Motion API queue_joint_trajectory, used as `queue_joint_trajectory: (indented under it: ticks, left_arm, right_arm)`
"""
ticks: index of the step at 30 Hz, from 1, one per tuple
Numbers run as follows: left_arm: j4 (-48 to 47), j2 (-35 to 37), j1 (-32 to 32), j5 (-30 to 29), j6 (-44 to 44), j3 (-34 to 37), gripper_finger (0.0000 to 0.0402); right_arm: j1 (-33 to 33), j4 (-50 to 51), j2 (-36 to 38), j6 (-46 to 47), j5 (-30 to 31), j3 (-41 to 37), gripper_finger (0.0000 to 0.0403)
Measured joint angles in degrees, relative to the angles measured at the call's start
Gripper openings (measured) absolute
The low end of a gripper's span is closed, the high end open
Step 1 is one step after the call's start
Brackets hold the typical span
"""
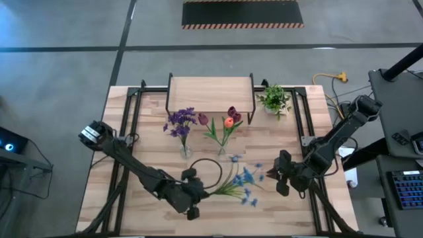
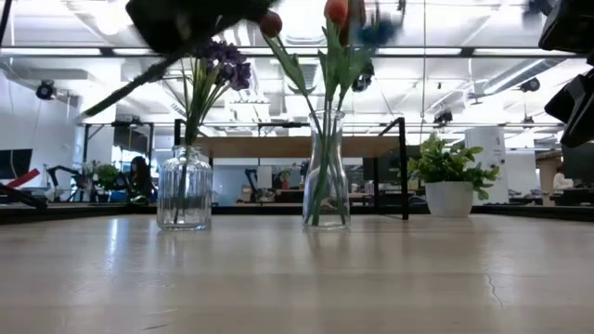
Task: Pick and place flowers into a vace then onto a shelf
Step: Put the blue orchid into the left transparent vase
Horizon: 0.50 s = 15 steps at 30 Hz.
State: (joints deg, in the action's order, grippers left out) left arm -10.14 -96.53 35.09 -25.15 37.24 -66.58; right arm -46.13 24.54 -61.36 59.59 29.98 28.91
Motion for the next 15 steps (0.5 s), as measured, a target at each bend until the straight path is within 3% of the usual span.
queue_joint_trajectory:
  ticks: [15]
  left_arm:
    - [13.20, 6.82, 1.08, -20.25, -20.86, -1.70, 0.0000]
  right_arm:
    - [0.01, 0.04, 0.02, -0.19, -0.02, -0.11, 0.0056]
